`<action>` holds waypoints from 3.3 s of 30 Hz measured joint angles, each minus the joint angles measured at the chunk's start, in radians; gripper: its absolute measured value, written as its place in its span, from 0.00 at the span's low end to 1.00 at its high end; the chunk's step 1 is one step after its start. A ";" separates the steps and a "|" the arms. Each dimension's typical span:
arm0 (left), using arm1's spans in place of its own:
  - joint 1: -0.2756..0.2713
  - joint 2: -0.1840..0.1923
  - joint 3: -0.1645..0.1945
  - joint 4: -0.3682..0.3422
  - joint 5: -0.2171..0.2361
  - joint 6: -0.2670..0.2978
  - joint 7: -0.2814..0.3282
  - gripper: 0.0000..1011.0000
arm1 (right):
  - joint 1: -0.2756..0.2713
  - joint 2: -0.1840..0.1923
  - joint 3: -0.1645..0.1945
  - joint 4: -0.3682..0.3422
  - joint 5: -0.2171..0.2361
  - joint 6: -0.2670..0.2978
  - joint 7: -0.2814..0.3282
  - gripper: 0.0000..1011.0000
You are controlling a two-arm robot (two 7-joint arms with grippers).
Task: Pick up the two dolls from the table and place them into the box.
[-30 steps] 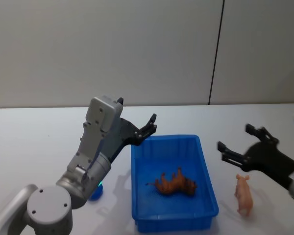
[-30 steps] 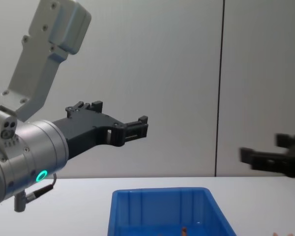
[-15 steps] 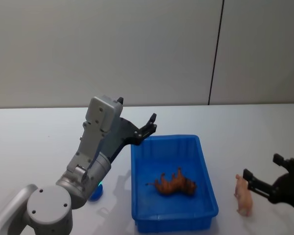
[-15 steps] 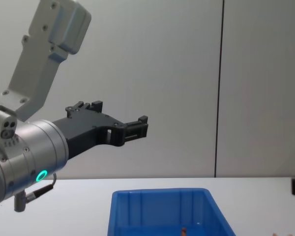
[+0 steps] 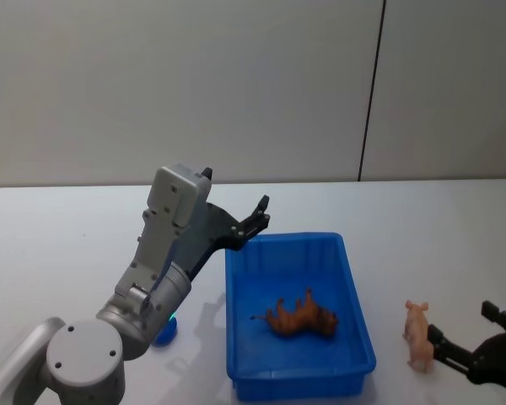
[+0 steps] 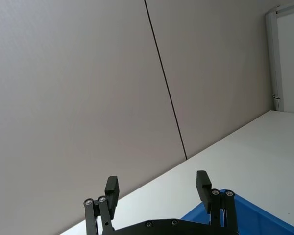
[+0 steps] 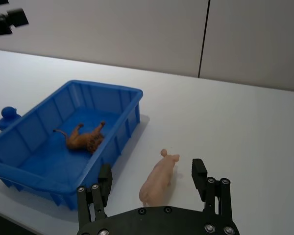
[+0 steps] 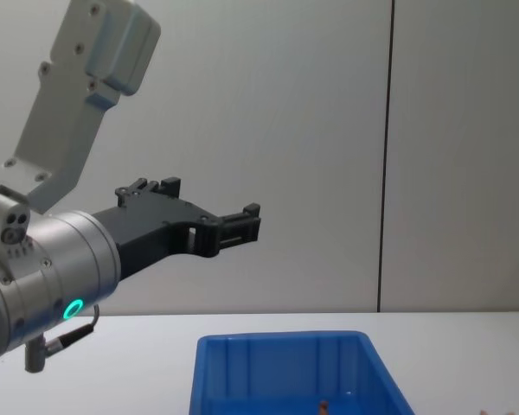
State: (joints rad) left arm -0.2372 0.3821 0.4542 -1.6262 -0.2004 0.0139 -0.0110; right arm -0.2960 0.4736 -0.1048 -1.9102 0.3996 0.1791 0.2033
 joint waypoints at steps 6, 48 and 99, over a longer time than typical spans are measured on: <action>0.000 0.000 0.000 0.000 0.000 0.000 0.000 0.99 | 0.011 -0.027 -0.023 0.025 -0.043 0.021 -0.011 0.99; 0.000 0.000 0.000 0.000 0.000 0.000 0.000 0.99 | 0.177 -0.206 -0.112 0.262 -0.211 0.054 -0.100 0.99; 0.000 0.000 0.000 0.000 0.000 0.000 0.000 0.99 | 0.234 -0.245 -0.110 0.353 -0.204 0.037 -0.115 0.37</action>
State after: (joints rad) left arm -0.2372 0.3821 0.4542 -1.6262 -0.2004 0.0139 -0.0110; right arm -0.0620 0.2284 -0.2150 -1.5568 0.1952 0.2160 0.0881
